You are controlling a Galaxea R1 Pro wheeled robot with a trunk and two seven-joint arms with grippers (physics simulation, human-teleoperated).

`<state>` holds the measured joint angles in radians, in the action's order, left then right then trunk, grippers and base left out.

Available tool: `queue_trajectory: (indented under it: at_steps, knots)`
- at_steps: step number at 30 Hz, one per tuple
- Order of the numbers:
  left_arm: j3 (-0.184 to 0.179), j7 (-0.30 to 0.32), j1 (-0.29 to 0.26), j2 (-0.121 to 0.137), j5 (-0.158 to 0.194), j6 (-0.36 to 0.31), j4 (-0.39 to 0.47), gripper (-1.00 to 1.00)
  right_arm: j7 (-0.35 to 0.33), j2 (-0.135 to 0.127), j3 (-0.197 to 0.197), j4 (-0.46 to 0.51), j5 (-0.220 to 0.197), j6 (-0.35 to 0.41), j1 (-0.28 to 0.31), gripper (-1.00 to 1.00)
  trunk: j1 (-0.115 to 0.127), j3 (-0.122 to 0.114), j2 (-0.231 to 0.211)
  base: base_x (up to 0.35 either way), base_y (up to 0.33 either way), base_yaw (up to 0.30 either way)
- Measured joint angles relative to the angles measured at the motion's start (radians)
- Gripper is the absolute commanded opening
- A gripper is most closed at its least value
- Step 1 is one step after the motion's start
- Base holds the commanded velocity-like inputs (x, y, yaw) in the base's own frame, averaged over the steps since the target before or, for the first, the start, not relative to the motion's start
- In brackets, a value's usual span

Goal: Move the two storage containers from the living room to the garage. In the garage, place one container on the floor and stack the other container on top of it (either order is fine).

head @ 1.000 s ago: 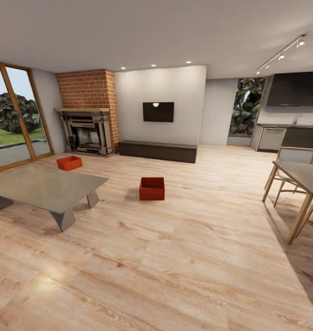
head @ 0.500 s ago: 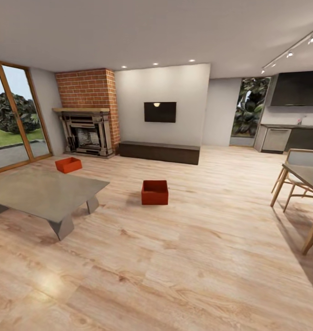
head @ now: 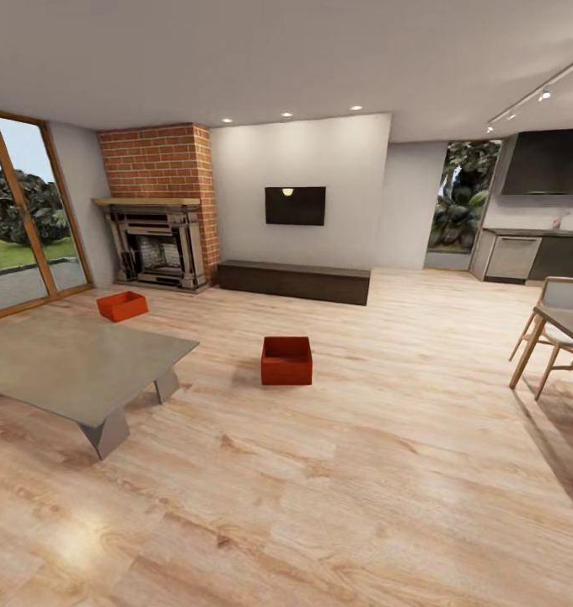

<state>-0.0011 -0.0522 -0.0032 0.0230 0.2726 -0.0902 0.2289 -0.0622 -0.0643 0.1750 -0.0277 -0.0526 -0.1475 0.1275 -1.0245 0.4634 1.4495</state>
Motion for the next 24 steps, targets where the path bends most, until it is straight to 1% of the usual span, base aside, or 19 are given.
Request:
queue_trajectory:
  at_steps: [24]
  knots:
    - [0.000, 0.000, 0.000, 0.000, 0.001, 0.000, 0.000, 1.00, 0.000, 0.000, 0.000, 0.000, 0.000, 0.000, 0.000, 1.00, 0.000, 0.000, 0.000, 0.323, 0.000, 0.000]
